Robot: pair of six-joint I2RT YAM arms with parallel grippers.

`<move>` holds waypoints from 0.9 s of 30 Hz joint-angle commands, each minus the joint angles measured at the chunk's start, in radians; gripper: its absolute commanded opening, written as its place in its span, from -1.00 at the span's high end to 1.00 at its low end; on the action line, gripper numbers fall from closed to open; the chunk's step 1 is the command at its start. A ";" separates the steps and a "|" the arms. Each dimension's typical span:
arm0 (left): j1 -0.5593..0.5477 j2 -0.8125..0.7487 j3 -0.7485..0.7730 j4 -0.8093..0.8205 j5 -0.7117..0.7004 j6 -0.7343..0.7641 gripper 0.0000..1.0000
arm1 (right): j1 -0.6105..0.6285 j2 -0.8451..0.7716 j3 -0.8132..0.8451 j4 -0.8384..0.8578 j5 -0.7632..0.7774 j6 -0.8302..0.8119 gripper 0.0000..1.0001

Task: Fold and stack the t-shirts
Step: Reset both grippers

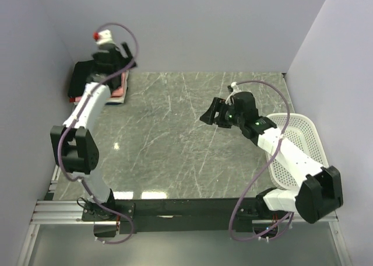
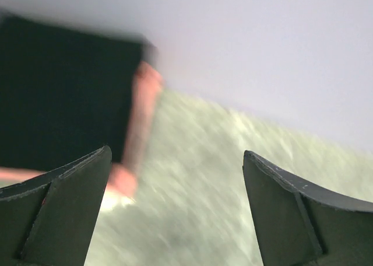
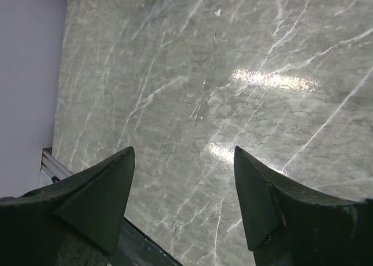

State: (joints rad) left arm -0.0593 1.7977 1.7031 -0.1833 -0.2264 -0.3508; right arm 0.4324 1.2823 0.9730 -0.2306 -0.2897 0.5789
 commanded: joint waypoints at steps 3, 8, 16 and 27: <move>-0.229 -0.188 -0.233 0.074 0.113 -0.145 -0.99 | 0.000 -0.119 -0.036 0.007 0.055 -0.027 -0.52; -0.368 -0.329 -0.455 0.114 0.122 -0.155 -0.99 | 0.000 -0.188 -0.072 -0.016 0.107 -0.030 -0.52; -0.599 -0.417 -0.591 0.042 0.026 -0.233 -0.99 | -0.001 -0.311 -0.148 -0.042 0.221 -0.028 -0.52; -0.656 -0.566 -0.859 0.146 0.079 -0.370 -0.99 | -0.001 -0.325 -0.194 -0.010 0.287 -0.027 -0.52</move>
State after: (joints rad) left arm -0.7105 1.2907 0.8654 -0.1162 -0.1513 -0.6731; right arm 0.4320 0.9741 0.7952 -0.2817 -0.0406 0.5594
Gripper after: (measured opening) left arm 0.995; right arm 0.759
